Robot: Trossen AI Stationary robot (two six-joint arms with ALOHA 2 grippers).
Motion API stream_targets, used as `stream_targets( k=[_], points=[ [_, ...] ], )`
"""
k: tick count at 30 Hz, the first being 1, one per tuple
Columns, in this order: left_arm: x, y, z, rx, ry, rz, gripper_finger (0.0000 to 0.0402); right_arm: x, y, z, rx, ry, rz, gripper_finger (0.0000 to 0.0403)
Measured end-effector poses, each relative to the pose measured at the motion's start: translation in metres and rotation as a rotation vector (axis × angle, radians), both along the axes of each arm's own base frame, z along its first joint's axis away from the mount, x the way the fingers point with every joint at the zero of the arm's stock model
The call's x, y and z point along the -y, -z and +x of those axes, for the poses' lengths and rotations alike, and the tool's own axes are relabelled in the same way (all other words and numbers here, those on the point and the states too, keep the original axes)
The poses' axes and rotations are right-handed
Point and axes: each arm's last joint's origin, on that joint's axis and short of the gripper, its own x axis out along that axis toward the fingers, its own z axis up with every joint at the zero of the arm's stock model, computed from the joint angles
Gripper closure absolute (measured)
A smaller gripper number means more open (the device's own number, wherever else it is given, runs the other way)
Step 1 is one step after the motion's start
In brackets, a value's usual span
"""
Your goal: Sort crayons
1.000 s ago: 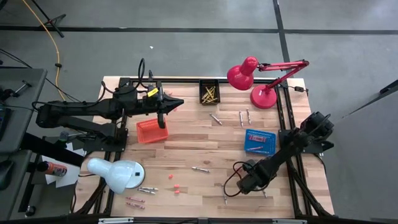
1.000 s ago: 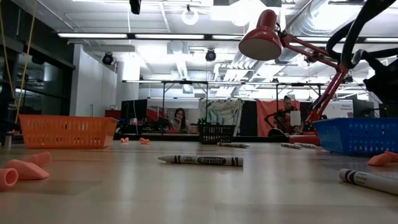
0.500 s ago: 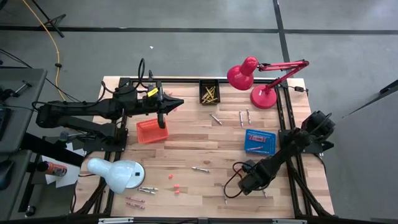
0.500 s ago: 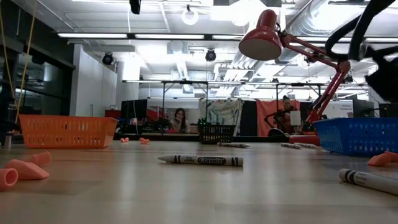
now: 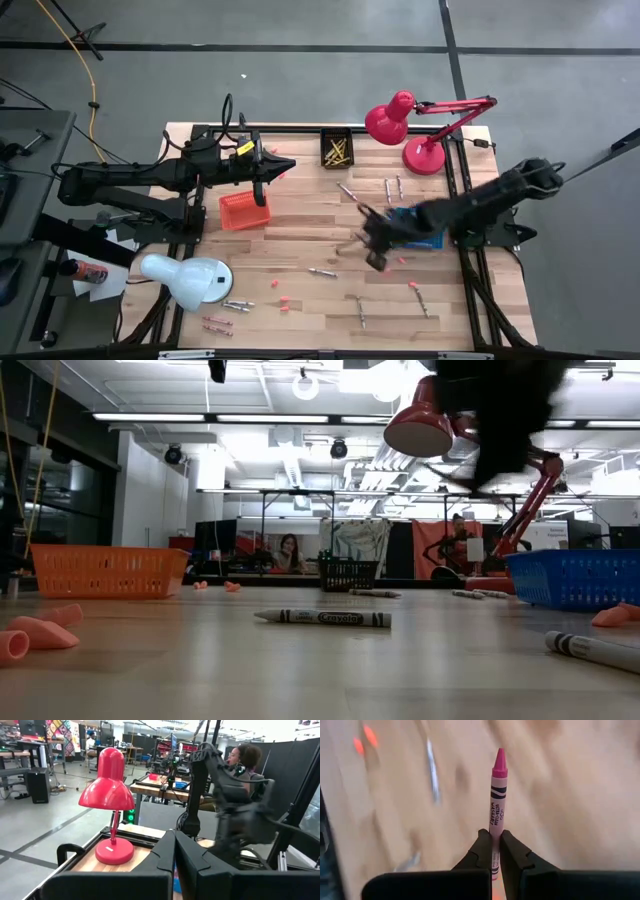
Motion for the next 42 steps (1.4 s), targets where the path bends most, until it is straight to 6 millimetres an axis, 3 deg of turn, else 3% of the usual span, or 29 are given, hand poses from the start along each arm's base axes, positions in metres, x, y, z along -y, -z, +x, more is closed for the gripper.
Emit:
stream_targets(
  k=[5,9,14,18,32,36,42],
  points=[
    [0.000,0.000,0.000,0.005,0.002,-0.032,0.0401,0.046,-0.007,0.042,0.291,-0.070,-0.146,0.0402],
    [0.000,0.000,0.000,0.014,0.004,-0.094,0.0401,0.075,-0.027,0.066,0.602,-0.110,-0.257,0.0402],
    [0.001,0.000,0.000,0.015,0.009,-0.103,0.0401,0.098,-0.052,0.074,0.876,-0.134,-0.330,0.0402],
    [0.002,0.000,0.000,0.014,0.013,-0.103,0.0401,0.108,-0.061,0.074,0.971,-0.157,-0.305,0.0402],
    [0.002,0.000,0.000,0.014,0.013,-0.102,0.0401,0.110,-0.057,0.073,0.939,-0.166,-0.280,0.0402],
    [0.002,0.000,0.000,0.014,0.012,-0.102,0.0401,0.108,-0.047,0.062,0.742,-0.200,-0.231,0.0402],
    [0.002,0.000,0.000,0.004,0.010,-0.045,0.0401,0.103,-0.033,0.017,0.301,-0.229,-0.135,0.0403]
  ],
)
